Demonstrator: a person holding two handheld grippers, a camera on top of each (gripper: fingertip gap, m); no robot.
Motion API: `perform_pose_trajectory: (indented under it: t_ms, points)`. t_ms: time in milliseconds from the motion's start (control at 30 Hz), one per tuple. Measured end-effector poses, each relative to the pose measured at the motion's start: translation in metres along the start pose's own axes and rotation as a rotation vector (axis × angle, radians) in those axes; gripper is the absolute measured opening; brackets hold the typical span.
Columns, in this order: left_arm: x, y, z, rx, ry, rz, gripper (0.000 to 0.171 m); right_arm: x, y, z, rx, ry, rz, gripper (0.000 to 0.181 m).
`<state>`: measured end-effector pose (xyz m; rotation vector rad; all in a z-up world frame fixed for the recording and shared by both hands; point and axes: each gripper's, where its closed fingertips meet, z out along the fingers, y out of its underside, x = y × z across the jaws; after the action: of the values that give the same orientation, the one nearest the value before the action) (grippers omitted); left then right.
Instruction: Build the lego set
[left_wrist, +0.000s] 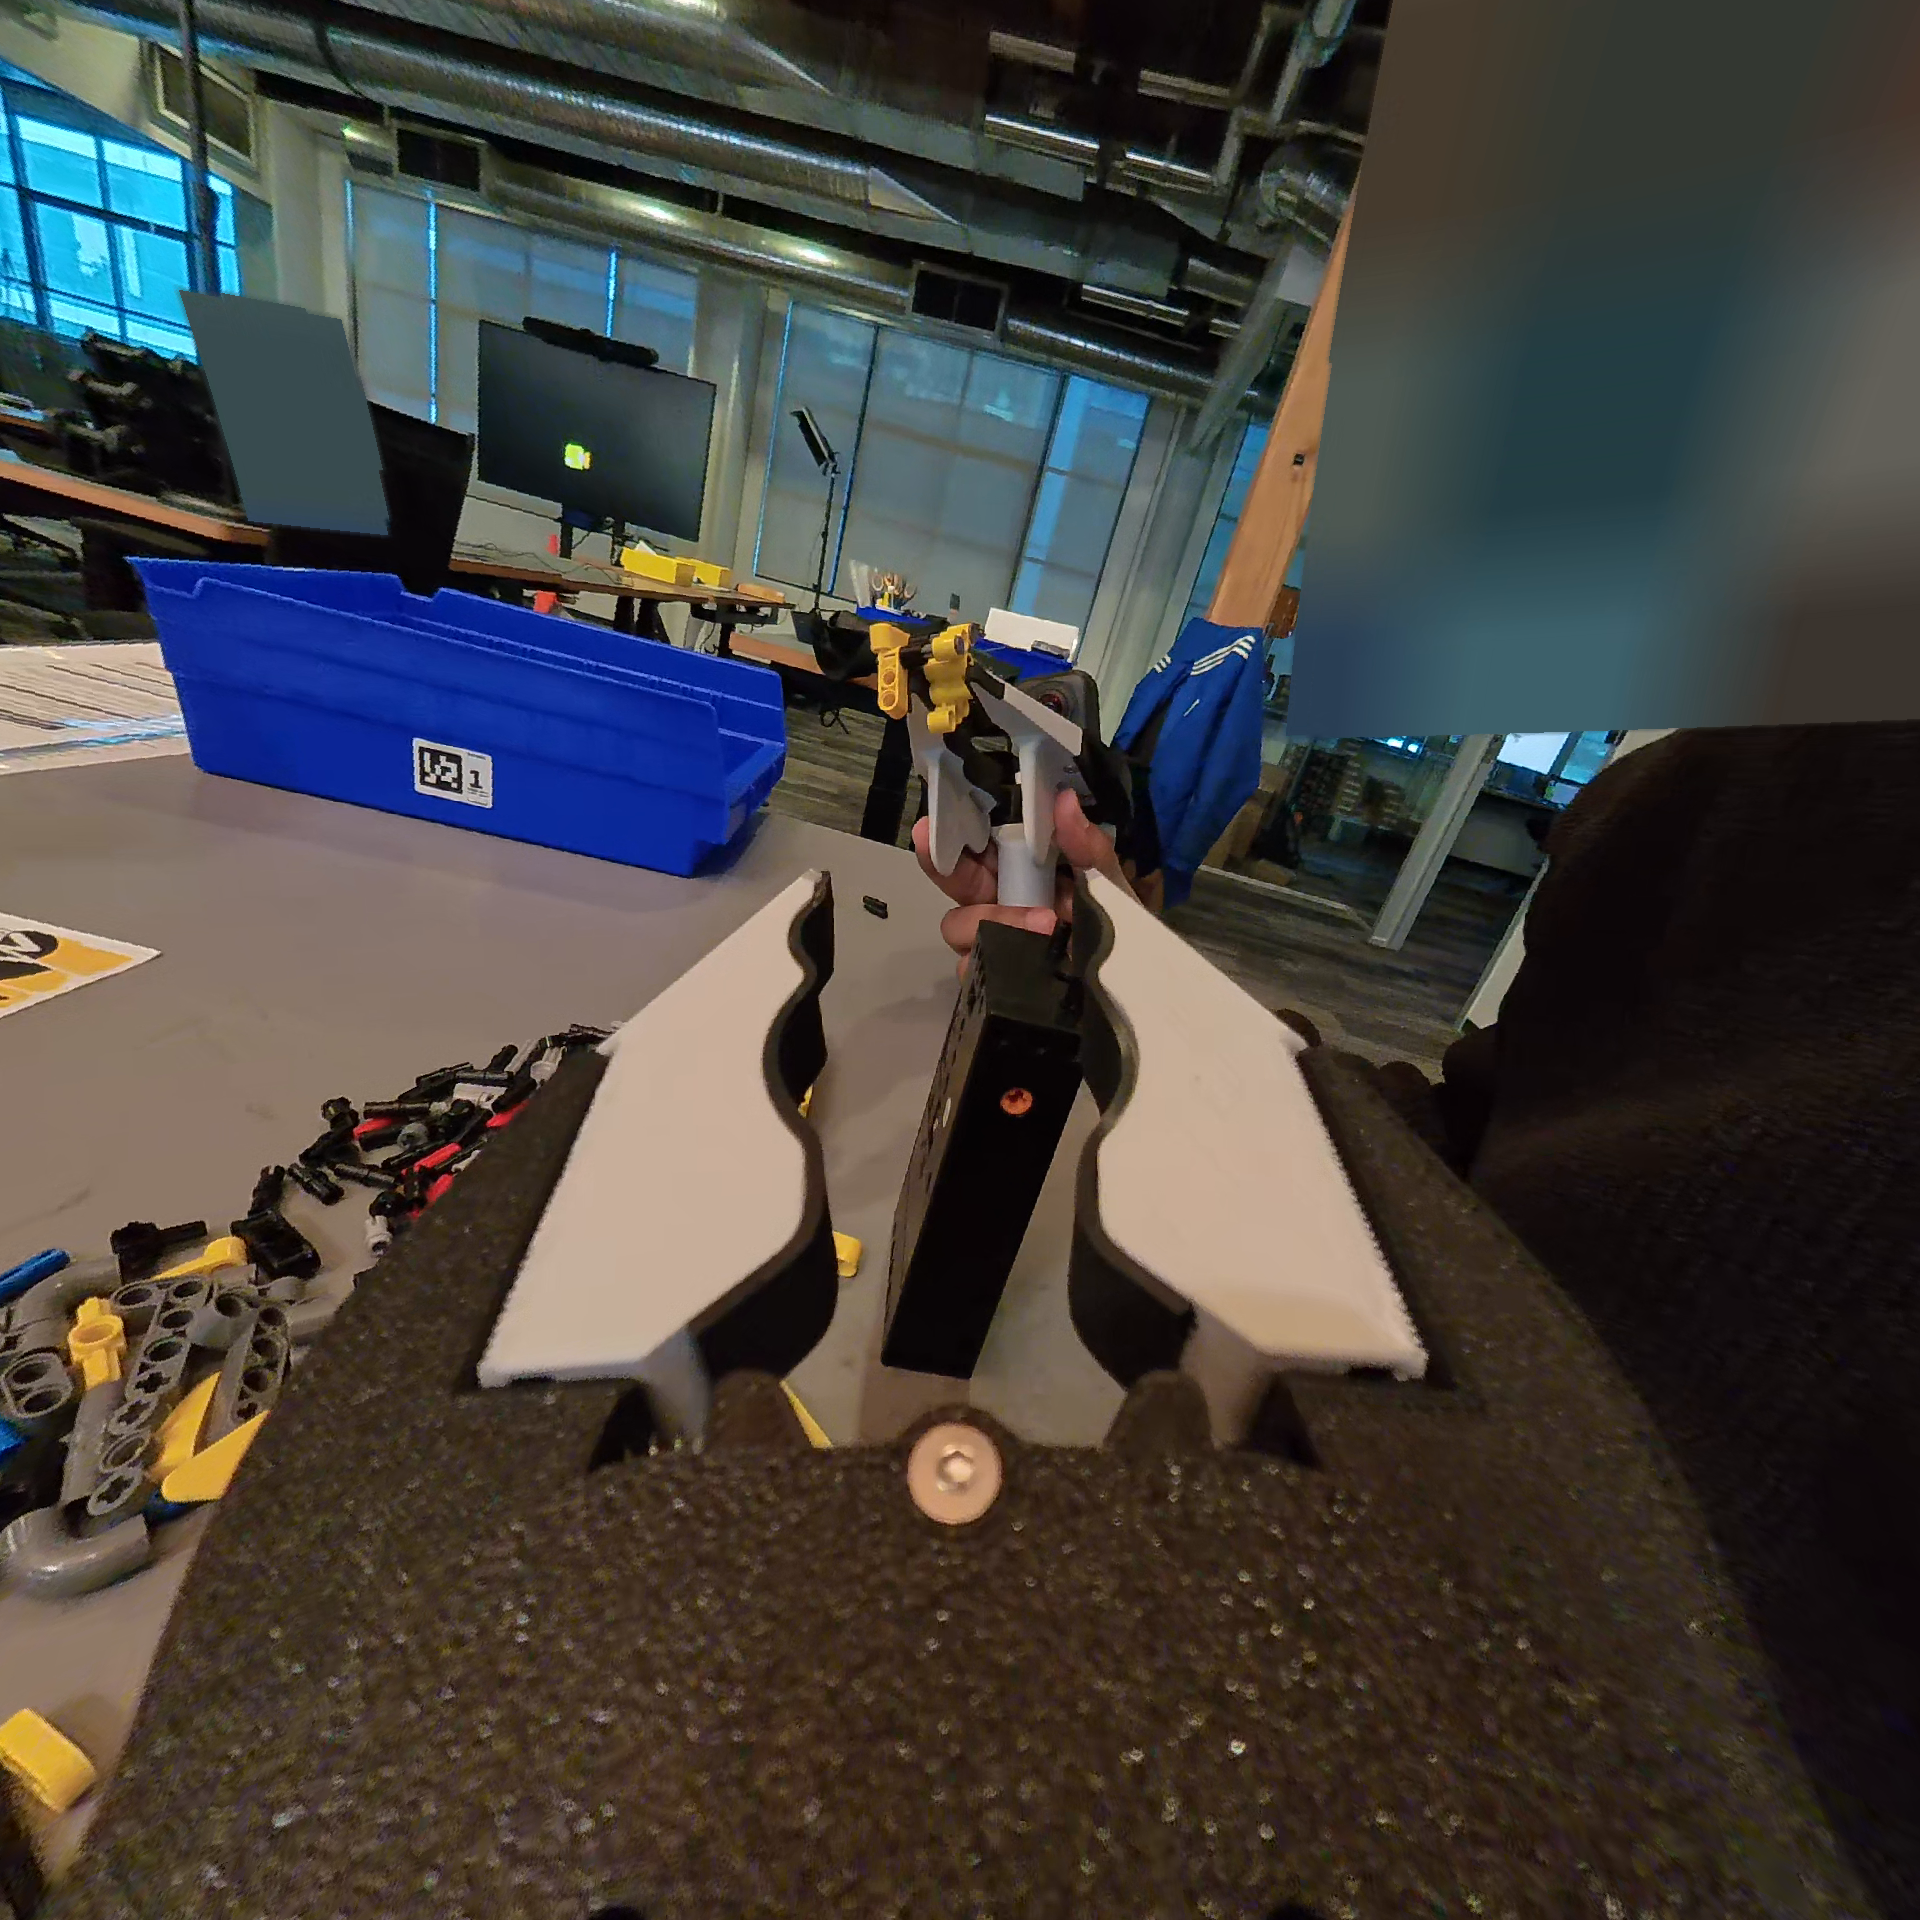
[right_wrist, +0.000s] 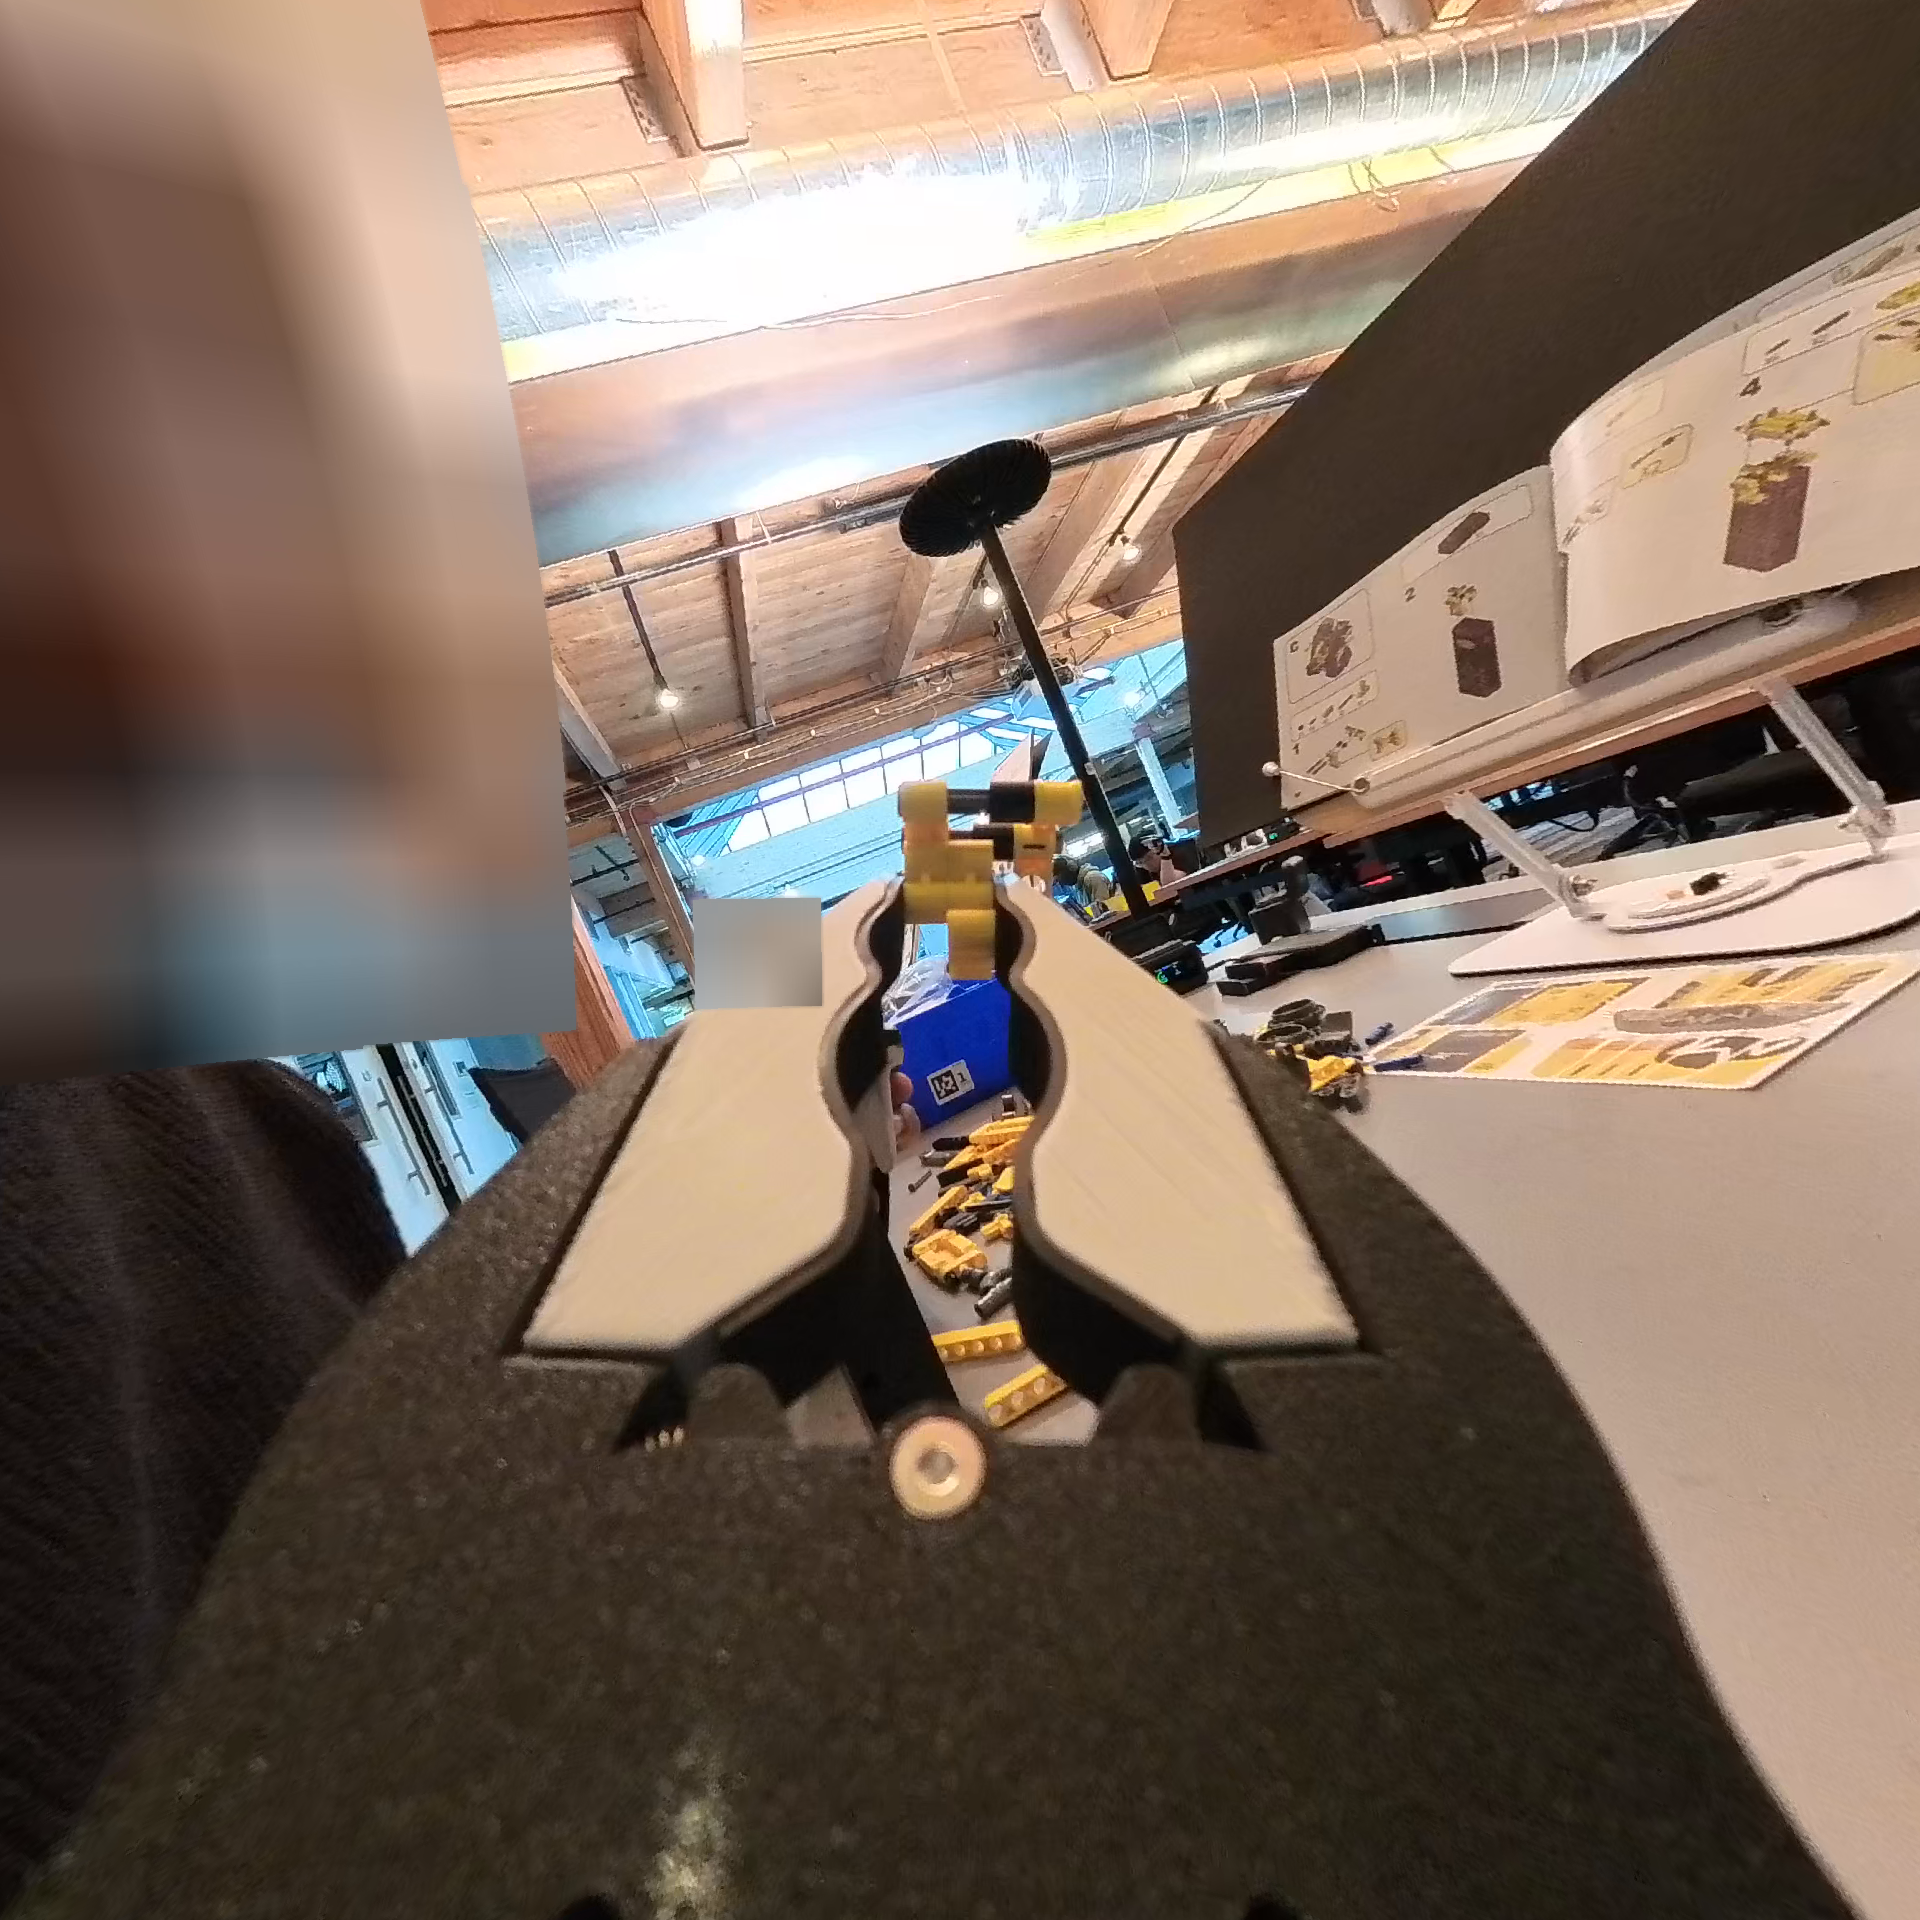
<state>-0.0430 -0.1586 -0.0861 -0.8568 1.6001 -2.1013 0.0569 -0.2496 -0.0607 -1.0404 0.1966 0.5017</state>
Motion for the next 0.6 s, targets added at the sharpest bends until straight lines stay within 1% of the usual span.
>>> perform_pose_trajectory:
  t_ms: [233, 600]
  points:
    - [0.0, 0.0, 0.0, -0.001, -0.008, 0.013, 0.045, 0.0, 0.001, 0.0, -0.008, 0.011, -0.018, 0.015]
    - [0.0, 0.001, 0.0, -0.005, -0.017, 0.024, 0.045, -0.003, 0.015, 0.006, -0.091, 0.069, -0.154, 0.015]
